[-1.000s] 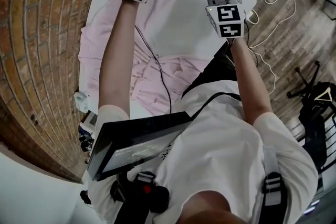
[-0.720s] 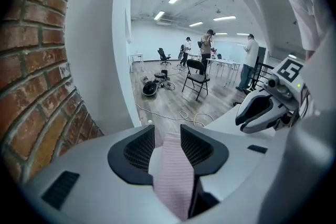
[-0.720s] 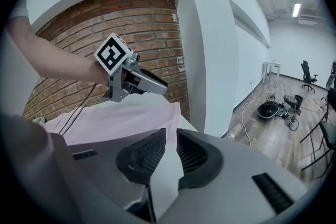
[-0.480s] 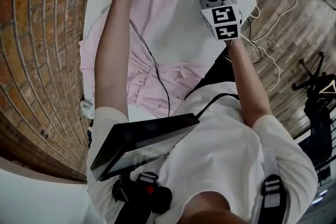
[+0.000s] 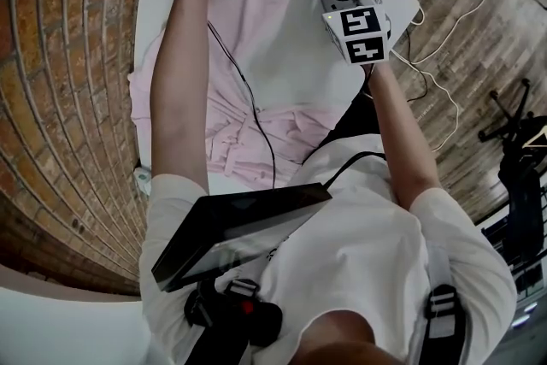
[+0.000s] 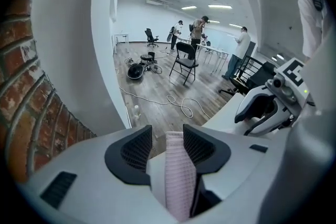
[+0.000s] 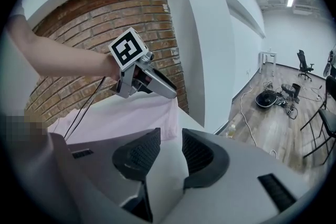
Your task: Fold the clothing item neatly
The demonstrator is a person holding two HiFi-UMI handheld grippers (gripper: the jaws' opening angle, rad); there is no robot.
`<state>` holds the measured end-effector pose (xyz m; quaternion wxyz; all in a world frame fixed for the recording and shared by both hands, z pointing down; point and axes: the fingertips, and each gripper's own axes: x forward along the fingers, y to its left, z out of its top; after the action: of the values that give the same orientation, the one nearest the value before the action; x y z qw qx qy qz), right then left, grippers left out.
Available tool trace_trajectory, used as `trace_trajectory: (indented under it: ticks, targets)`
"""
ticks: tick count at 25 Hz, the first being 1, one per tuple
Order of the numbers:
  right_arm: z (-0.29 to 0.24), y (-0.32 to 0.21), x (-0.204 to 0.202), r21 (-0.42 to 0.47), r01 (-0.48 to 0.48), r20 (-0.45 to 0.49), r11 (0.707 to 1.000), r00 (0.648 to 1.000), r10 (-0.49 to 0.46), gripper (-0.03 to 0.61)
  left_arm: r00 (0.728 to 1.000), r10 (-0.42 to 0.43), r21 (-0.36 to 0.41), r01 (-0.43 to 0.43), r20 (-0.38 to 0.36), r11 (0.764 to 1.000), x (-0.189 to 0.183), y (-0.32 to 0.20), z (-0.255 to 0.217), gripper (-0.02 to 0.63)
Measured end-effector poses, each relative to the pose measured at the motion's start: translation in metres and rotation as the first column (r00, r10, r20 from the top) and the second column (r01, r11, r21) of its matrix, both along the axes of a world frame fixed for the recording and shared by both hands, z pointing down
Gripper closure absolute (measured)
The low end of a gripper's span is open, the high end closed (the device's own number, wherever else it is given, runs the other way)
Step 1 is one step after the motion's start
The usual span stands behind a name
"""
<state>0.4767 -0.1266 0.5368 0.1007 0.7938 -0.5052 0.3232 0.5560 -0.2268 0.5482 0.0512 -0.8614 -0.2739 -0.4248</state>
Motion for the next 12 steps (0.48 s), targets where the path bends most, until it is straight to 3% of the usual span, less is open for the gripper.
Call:
trace_trajectory:
  ticks: [12]
  targets:
    - [0.009, -0.004, 0.006, -0.070, -0.030, 0.085, 0.997, 0.996, 0.036, 0.466, 0.994, 0.016, -0.057, -0.010, 0.107, 0.998, 0.001, 0.006, 0.011, 0.445]
